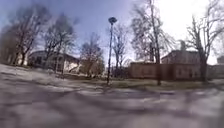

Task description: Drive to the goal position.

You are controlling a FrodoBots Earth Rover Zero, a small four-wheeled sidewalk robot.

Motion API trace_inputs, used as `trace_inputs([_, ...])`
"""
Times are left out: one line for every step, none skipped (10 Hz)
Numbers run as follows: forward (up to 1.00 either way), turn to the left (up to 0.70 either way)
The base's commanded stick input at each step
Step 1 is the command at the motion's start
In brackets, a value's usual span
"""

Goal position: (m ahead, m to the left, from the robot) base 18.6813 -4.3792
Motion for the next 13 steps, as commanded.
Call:
trace_inputs([0.85, 0.0])
trace_inputs([0.85, 0.0])
trace_inputs([0.85, 0.0])
trace_inputs([0.85, 0.0])
trace_inputs([0.85, 0.0])
trace_inputs([0.85, 0.0])
trace_inputs([0.85, 0.0])
trace_inputs([0.85, 0.17])
trace_inputs([0.85, 0.34])
trace_inputs([0.85, 0.34])
trace_inputs([0.85, 0.34])
trace_inputs([0.85, 0.34])
trace_inputs([0.85, 0.34])
